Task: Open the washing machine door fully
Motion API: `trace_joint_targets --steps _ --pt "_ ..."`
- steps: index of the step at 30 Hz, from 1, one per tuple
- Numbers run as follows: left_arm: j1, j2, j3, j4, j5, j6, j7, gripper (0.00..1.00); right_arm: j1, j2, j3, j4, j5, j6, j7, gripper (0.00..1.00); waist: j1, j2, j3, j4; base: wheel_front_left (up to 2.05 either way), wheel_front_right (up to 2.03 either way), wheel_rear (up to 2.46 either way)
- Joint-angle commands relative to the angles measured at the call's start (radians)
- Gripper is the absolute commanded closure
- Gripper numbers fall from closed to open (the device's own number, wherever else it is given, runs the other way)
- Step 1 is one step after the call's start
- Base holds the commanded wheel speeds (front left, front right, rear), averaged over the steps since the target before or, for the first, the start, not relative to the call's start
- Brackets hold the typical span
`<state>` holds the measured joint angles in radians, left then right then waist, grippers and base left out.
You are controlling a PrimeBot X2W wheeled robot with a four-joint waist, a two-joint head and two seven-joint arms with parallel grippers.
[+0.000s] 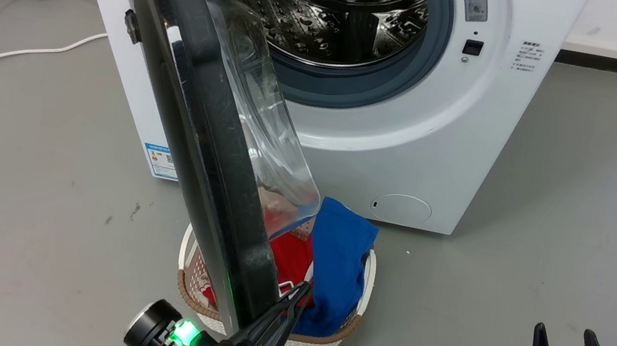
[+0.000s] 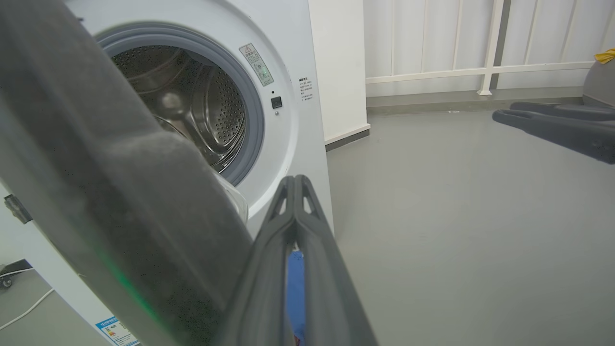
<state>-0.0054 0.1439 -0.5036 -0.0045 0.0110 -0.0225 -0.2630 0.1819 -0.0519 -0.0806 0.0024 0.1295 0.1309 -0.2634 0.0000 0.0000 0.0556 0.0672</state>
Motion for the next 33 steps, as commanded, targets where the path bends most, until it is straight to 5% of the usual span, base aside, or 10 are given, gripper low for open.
trace_joint_targets --steps 1,33 --pt "-0.013 0.004 0.008 0.005 -0.006 0.008 -0.003 1.00 -0.011 0.003 0.001 0.003 -0.004 0.000 -0.002 0.00 0.0000 0.0000 0.001 0.003 0.00 0.00 0.00" --pt "0.151 0.089 0.295 -0.086 -0.074 0.187 0.000 1.00 0.014 0.003 0.005 0.020 0.004 0.000 -0.002 0.00 0.0000 0.0000 0.003 0.143 0.00 0.00 0.00"
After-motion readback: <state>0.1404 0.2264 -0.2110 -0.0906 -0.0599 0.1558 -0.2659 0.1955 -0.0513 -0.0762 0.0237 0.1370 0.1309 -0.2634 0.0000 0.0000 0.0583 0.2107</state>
